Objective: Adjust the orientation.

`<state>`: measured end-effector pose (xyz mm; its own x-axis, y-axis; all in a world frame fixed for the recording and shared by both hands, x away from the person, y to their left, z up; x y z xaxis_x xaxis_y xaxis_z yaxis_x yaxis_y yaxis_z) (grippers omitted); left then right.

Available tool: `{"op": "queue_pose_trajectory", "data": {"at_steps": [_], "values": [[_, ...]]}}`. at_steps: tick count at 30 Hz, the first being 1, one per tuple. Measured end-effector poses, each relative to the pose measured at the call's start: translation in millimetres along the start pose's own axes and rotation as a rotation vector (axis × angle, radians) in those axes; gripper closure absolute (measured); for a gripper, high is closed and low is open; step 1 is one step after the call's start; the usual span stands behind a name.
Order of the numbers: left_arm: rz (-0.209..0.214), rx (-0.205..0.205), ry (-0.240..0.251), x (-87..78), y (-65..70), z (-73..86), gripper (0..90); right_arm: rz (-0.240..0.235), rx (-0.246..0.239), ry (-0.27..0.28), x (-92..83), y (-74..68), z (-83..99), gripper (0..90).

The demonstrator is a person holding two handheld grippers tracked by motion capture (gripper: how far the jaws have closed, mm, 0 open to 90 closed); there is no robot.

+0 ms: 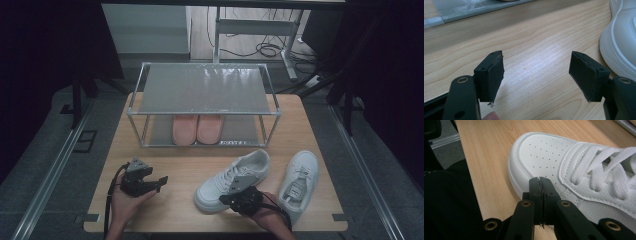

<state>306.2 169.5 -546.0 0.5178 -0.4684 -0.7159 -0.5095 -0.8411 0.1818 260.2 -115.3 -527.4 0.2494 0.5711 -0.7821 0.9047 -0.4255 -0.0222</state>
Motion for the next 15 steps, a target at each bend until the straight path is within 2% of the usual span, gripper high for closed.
{"op": "queue_pose_trajectory", "data": {"at_steps": [5,15], "values": [[-0.001,-0.005,-0.001,0.4,-1.5,0.5,28.4,-0.023,0.005,-0.006,2.4,-0.7,-0.8,90.0],[0.000,-0.009,-0.006,1.5,-1.6,1.2,28.4,-0.020,0.017,0.010,8.1,1.1,-6.3,90.0]]}}
Point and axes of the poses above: each handheld gripper's, and its own axes: x roughly forward along the jaws, z roughly out of its underside, y roughly to its right, the point moved 6 cm from there along x, roughly forward along the jaws, and after that the axes turned 4 degrees about -y, right-handed, at the moved point
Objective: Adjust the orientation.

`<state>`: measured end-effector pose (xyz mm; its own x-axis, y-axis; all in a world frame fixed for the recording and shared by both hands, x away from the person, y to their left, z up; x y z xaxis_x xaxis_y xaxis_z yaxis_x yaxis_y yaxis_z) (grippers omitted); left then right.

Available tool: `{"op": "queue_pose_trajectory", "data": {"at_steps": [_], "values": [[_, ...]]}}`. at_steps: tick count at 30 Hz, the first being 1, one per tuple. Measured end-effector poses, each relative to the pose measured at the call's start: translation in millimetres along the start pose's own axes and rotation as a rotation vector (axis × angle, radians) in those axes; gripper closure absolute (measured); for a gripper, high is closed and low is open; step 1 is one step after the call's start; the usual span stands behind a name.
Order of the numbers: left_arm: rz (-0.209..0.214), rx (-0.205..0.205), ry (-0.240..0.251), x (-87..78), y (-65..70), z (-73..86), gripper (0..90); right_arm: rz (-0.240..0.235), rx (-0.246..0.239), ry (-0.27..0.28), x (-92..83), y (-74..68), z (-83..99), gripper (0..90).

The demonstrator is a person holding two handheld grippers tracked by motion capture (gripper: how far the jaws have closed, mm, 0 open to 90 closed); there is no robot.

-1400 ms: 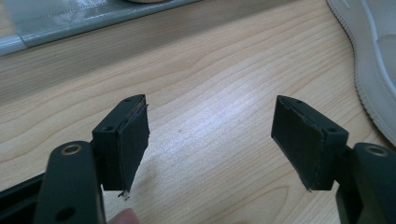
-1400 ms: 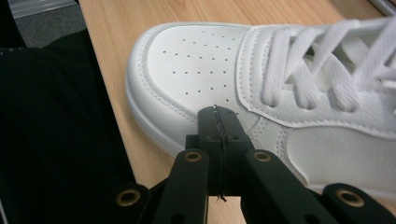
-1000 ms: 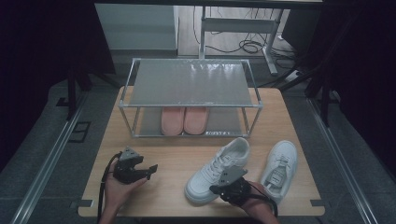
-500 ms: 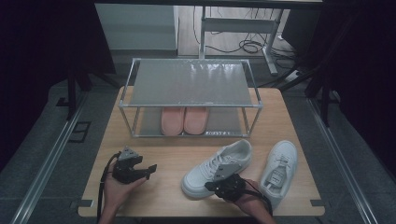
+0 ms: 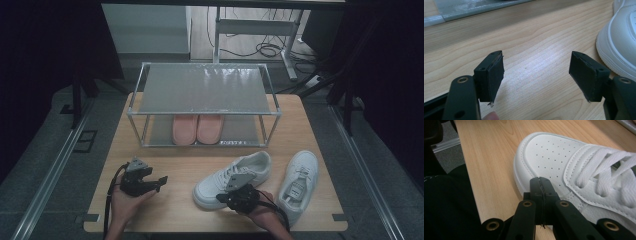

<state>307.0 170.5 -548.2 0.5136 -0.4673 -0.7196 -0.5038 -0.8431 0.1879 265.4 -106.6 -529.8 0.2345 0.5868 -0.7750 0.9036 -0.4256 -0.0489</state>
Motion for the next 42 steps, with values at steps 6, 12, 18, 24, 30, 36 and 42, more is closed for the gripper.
{"op": "queue_pose_trajectory", "data": {"at_steps": [6,12,18,24,30,36,42], "values": [[-0.002,0.000,-0.003,0.9,-1.6,0.8,28.4,0.019,0.000,0.006,5.4,1.7,-5.9,90.0],[-0.001,-0.001,-0.007,2.1,-1.9,1.4,28.4,0.033,0.004,0.014,12.2,5.6,-13.6,90.0],[-0.005,-0.005,-0.011,2.2,-2.8,2.0,28.5,0.059,-0.005,0.012,18.6,9.3,-21.1,90.0],[-0.013,-0.009,-0.018,3.3,-3.2,2.8,29.2,0.078,-0.003,0.017,23.9,13.7,-27.2,90.0],[-0.014,-0.013,-0.013,1.9,-3.9,2.8,29.3,0.108,-0.010,0.014,28.0,16.4,-32.4,90.0],[-0.013,-0.013,-0.013,1.6,-3.7,3.0,29.3,0.142,-0.017,0.044,9.5,16.1,-31.0,90.0],[-0.015,-0.014,-0.013,1.4,-3.9,2.9,29.4,0.189,0.030,0.139,-44.6,29.6,-21.2,90.0]]}}
Point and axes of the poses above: each handheld gripper's, and its own axes: x roughly forward along the jaws, z roughly out of its underside, y roughly to its right, the point moved 6 cm from there along x, roughly forward along the jaws, and after that the axes turned 4 degrees about -y, right-handed, at the moved point
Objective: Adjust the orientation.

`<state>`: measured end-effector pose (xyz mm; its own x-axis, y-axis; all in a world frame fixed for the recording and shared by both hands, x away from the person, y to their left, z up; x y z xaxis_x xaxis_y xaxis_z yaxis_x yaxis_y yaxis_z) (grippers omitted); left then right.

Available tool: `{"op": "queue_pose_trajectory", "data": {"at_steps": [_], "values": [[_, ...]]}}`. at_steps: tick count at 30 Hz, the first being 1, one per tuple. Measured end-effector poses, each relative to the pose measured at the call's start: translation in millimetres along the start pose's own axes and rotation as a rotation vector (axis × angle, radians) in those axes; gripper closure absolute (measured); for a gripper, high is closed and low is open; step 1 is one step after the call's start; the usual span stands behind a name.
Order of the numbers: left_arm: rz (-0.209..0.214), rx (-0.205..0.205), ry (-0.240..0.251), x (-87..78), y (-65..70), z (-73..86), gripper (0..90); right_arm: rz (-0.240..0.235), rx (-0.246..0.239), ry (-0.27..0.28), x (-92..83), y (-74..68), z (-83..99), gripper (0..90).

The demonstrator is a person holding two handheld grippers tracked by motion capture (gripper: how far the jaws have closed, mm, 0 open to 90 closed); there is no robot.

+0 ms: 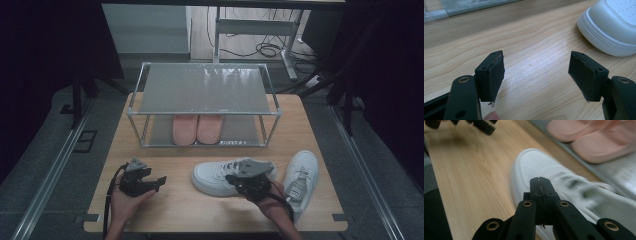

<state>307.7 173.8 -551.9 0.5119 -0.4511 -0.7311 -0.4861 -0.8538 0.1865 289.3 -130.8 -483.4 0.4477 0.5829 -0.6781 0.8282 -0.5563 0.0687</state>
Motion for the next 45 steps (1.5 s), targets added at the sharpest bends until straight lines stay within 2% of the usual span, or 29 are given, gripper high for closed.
{"op": "queue_pose_trajectory", "data": {"at_steps": [2,7,10,14,25,36,42,45], "values": [[-0.002,0.002,-0.002,0.2,0.2,0.0,29.4,0.029,0.023,0.013,-15.5,11.4,4.6,90.0],[-0.003,0.001,-0.006,0.9,0.5,0.1,29.4,0.079,0.070,-0.008,-43.2,39.6,27.4,90.0],[-0.005,0.001,-0.008,1.5,0.3,0.3,29.4,0.102,0.108,-0.016,-55.4,53.0,39.7,90.0],[-0.002,0.004,-0.012,2.4,1.2,0.4,29.4,0.107,0.122,-0.040,-63.9,62.6,47.0,90.0],[-0.017,-0.001,0.011,0.3,0.9,-1.3,29.8,0.082,0.115,-0.088,-52.0,61.9,50.9,90.0],[-0.015,-0.006,0.009,2.2,1.8,-0.6,29.9,0.084,0.101,-0.122,-42.8,62.7,45.9,90.0],[-0.015,-0.007,0.016,0.2,1.4,-1.5,30.0,0.069,0.080,-0.164,-31.3,61.3,42.1,90.0],[-0.015,-0.008,0.015,0.4,1.2,-1.5,30.0,0.088,0.078,-0.191,-24.7,61.2,42.9,90.0]]}}
Point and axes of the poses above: each handheld gripper's, and its own axes: x roughly forward along the jaws, z roughly out of its underside, y roughly to its right, the point moved 6 cm from there along x, roughly forward along the jaws, and after that the axes turned 4 degrees about -y, right-handed, at the moved point
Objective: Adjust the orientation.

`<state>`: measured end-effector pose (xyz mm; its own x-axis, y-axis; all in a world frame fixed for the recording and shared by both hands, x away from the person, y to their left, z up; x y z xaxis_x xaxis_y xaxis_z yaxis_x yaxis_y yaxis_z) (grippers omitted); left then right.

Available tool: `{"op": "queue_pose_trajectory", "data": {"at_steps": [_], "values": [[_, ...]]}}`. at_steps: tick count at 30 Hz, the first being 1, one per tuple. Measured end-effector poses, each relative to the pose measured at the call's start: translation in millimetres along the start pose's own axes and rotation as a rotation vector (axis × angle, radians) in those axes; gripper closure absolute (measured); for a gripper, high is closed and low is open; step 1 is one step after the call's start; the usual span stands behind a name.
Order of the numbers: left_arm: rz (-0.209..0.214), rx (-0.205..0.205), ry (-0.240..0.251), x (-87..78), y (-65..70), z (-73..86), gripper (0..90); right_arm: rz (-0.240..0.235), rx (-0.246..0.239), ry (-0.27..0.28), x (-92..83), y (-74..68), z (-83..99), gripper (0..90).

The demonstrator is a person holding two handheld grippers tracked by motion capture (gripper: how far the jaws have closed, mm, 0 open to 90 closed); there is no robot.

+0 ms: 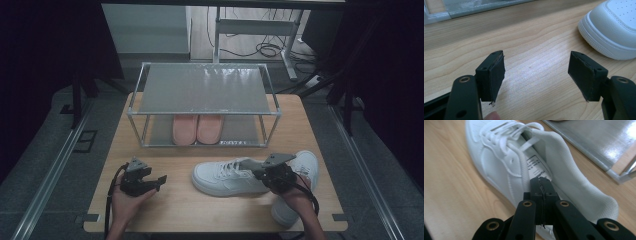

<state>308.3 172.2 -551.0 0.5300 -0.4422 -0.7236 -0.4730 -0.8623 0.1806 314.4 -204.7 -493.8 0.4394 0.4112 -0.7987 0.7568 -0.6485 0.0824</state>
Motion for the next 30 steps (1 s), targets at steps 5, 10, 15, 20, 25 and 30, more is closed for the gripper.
{"op": "queue_pose_trajectory", "data": {"at_steps": [5,10,15,20,25,30], "values": [[0.000,0.001,-0.005,0.6,0.4,0.2,30.0,0.026,-0.012,-0.009,0.5,-2.8,-1.3,90.0],[0.003,0.001,-0.014,2.2,1.4,1.0,30.0,0.057,-0.023,-0.011,-0.5,-6.0,-1.5,90.0],[0.006,-0.001,-0.022,3.9,2.1,1.6,29.9,0.055,-0.034,-0.013,-1.0,-10.5,-1.8,90.0],[0.006,-0.001,-0.022,3.7,2.3,1.5,29.9,0.070,-0.062,-0.024,-3.7,-16.6,-3.6,90.0],[0.008,0.000,-0.025,4.4,3.0,1.6,29.9,-0.051,-0.104,-0.023,-4.1,-39.0,-8.1,90.0],[0.007,-0.006,-0.013,1.0,0.7,1.0,30.0,-0.013,-0.105,-0.012,-0.9,-37.8,-13.1,90.0]]}}
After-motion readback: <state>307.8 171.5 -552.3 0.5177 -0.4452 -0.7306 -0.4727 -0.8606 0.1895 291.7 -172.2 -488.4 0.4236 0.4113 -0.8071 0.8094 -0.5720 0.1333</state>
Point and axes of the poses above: each handheld gripper's, and its own axes: x roughly forward along the jaws, z roughly out of its underside, y roughly to its right, the point moved 6 cm from there along x, roughly forward along the jaws, and after that the axes turned 4 degrees about -y, right-handed, at the moved point
